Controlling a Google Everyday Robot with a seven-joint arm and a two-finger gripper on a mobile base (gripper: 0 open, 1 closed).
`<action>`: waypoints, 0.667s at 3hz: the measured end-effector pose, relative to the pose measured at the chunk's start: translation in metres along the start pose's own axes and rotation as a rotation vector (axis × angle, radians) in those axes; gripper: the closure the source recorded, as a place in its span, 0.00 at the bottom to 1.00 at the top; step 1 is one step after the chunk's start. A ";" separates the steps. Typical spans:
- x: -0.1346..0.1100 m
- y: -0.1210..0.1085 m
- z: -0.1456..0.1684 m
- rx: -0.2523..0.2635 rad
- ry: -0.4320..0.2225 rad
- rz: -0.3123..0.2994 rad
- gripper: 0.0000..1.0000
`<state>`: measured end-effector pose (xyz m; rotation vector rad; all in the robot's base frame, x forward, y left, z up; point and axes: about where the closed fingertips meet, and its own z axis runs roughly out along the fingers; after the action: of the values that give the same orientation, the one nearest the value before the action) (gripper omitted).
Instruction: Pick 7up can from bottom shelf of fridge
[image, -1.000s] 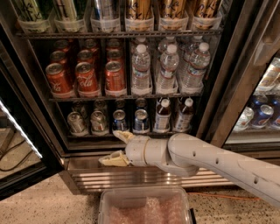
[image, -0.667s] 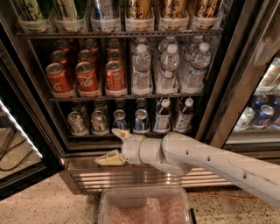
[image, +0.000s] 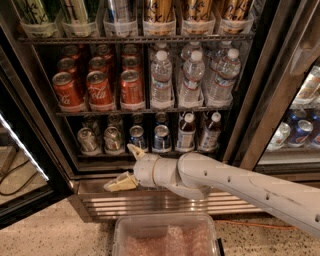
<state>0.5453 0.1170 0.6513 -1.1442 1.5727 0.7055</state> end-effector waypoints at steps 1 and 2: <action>0.000 0.000 0.000 0.000 0.000 0.000 0.34; 0.002 -0.006 0.006 0.022 -0.005 -0.003 0.55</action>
Offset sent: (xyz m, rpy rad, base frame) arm 0.0195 0.0013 -0.0083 0.0057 -0.0275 -0.0526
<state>0.5531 0.1193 0.6480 -1.1276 1.5703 0.6871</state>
